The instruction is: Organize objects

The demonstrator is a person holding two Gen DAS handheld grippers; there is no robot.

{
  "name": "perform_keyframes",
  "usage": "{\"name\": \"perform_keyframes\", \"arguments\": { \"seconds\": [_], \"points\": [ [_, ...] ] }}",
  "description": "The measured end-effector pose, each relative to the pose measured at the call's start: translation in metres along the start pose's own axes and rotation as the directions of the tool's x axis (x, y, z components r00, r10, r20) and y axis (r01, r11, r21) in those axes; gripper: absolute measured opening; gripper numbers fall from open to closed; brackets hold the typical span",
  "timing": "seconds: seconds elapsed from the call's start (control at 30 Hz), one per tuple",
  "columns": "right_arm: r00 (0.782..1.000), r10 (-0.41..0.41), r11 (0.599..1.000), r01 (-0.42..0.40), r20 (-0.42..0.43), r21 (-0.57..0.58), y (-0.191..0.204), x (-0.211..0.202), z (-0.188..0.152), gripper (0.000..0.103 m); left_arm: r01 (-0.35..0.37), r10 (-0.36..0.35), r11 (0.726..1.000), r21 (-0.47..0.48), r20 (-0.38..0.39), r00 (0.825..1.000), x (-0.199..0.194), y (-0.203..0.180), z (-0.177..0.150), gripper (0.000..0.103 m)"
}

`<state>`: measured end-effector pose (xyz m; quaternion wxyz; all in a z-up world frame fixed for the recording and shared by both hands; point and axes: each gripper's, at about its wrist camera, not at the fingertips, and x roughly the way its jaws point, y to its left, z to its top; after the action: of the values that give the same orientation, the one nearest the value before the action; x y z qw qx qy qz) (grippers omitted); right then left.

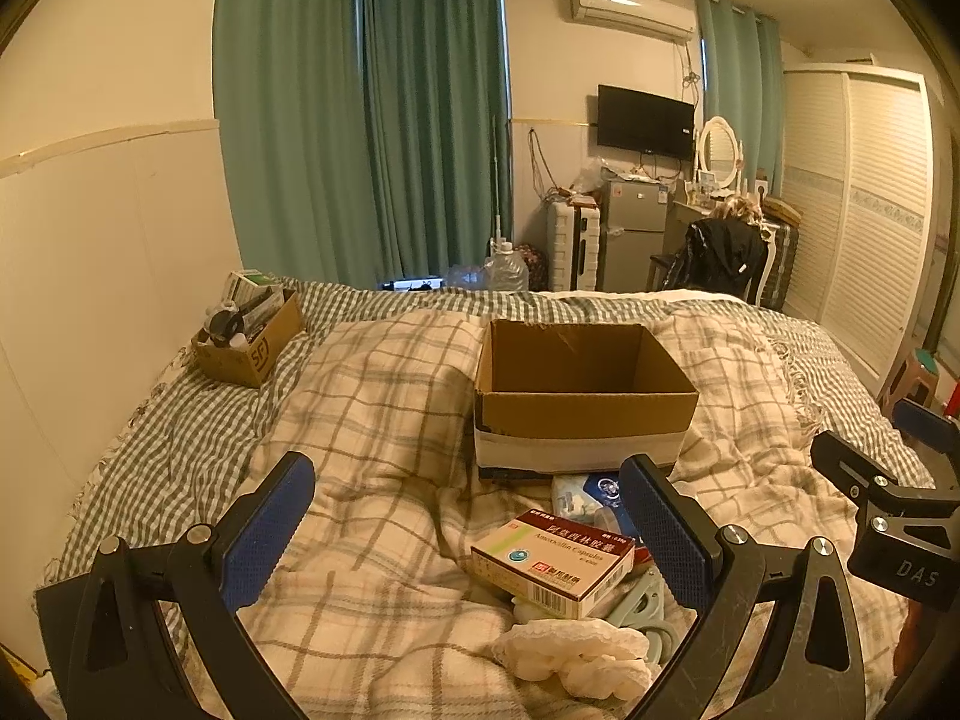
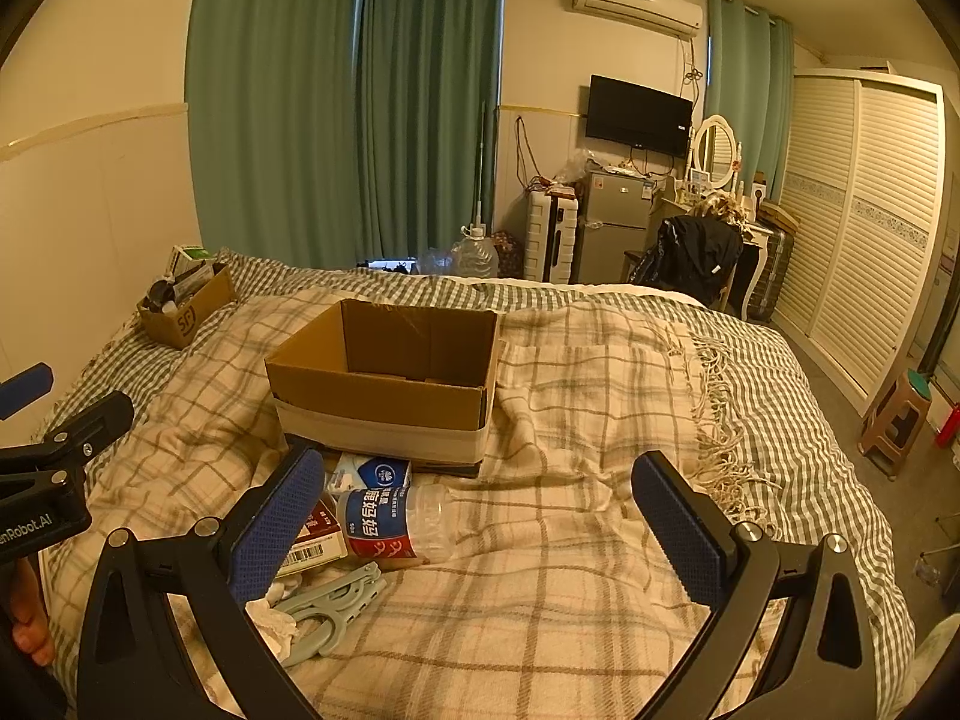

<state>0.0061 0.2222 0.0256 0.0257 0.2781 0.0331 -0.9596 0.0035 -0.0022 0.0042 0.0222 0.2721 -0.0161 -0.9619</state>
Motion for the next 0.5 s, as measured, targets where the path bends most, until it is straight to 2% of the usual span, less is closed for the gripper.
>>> {"name": "perform_keyframes", "arguments": {
  "seconds": [0.5],
  "points": [
    [1.0,0.002,1.0,-0.002,-0.005,-0.011,0.0043,0.0005,-0.0027,0.103,-0.003,0.003,1.0,-0.009,-0.005,1.0,0.0002,0.0026,-0.002,0.103]
  ]
}}
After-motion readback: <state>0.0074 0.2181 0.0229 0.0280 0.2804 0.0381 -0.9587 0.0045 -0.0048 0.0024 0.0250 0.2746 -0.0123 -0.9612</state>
